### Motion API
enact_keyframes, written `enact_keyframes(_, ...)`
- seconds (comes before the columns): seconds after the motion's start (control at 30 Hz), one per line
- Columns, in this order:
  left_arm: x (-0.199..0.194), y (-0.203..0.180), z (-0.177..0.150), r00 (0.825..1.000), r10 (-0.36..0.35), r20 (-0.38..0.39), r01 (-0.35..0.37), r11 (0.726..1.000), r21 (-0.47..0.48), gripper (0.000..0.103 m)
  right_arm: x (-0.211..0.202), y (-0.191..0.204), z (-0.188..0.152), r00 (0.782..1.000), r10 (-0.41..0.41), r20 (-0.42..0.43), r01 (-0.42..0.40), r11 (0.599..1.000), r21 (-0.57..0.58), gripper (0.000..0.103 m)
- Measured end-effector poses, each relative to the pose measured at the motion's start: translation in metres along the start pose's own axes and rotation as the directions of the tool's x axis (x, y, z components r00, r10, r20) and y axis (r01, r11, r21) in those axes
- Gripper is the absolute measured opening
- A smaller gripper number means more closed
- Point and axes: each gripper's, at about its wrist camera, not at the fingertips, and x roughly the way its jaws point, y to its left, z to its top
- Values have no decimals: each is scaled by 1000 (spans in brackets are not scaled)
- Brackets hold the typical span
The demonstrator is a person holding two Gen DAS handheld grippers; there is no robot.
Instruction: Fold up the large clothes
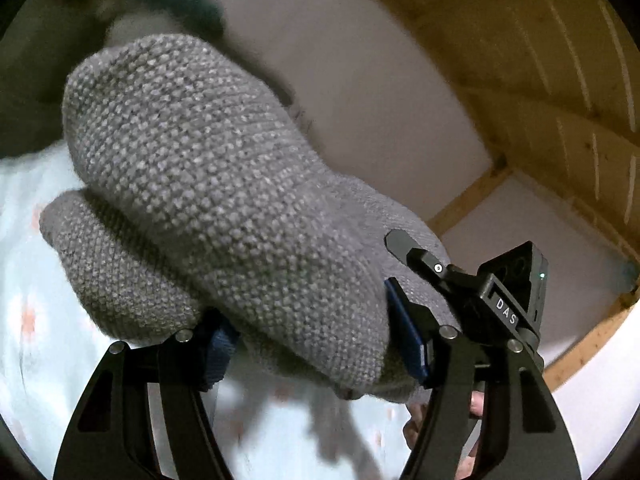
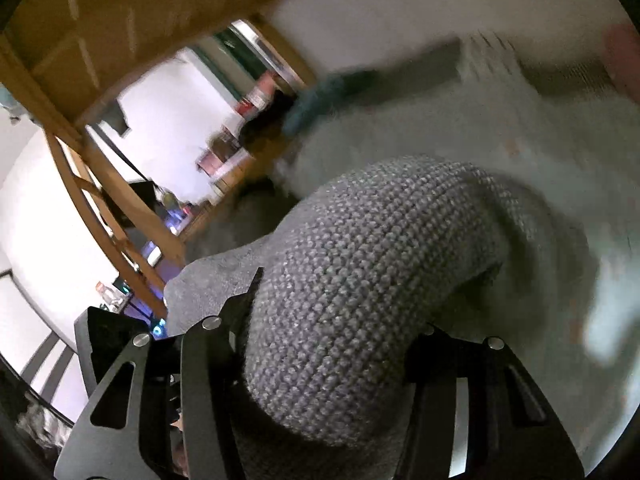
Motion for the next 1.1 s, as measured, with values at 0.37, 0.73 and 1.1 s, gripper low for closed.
enact_keyframes(0.37,111,-24,182,972,-33,233,-11,983,184,74,89,-32,211,962,220,161,-189,963,-191,55)
enact_keyframes(0.73,313,180,134,926,222,-305,-280,947,-161,98,238,-248,129,928,-272,-256,312,941,129,100)
enact_keyframes(1.1,202,105,137,854,520,-23,-497,828,262,98,164,-134,105,764,-645,-23,630,753,-191,100)
